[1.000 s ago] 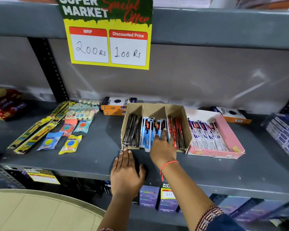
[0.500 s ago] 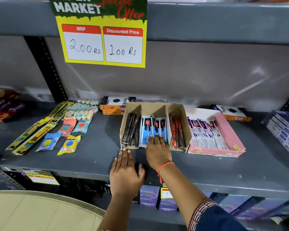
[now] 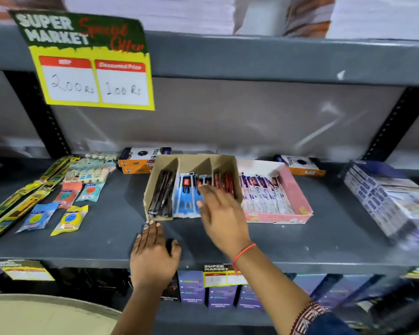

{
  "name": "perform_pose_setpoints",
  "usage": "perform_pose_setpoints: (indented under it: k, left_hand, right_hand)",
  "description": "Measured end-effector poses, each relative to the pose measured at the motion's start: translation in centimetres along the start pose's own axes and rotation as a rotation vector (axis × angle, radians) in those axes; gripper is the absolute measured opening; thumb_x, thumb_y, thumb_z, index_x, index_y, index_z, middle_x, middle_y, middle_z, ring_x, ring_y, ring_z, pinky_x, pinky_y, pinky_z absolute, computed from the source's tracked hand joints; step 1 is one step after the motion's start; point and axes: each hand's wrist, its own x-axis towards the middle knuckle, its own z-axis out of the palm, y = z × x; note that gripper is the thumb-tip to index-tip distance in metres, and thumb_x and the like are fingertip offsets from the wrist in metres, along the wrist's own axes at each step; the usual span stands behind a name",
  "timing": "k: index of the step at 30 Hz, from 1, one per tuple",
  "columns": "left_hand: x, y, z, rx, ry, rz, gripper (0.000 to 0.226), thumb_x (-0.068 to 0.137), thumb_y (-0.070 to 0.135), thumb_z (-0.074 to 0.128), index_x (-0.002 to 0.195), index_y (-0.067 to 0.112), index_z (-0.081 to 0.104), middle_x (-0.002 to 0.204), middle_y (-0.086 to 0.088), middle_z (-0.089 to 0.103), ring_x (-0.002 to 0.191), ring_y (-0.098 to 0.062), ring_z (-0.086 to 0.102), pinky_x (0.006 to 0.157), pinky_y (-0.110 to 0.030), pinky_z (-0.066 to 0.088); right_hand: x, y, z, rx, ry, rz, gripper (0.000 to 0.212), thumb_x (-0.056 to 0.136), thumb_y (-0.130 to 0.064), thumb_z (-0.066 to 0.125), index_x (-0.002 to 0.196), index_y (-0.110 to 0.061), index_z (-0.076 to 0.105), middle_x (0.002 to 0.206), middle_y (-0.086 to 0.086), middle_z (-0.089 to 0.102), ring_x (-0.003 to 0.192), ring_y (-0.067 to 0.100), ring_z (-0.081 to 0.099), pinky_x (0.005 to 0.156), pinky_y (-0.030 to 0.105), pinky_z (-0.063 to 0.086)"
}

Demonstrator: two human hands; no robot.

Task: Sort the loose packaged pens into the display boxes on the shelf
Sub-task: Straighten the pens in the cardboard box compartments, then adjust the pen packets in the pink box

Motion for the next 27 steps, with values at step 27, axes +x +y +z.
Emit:
perform_pose_setpoints:
  k: [27]
  left_hand:
    - [-2.2,10.8,3.8,0.05,0.037,-0.137,0.077,0.079,0.044,0.012,0.127,-0.003,0.049,0.135,-0.022,0.047,0.127,-0.035,0.041,0.108,-0.045,0.024]
  right_hand:
    - [2.6,14.2,-1.7,-0.044,-0.879,0.428,0.06,0.096,-0.033,0.037,0.151,-0.017,0.017,0.161,0.009,0.006,0.148,0.033,0.004,0.118,0.053,0.013]
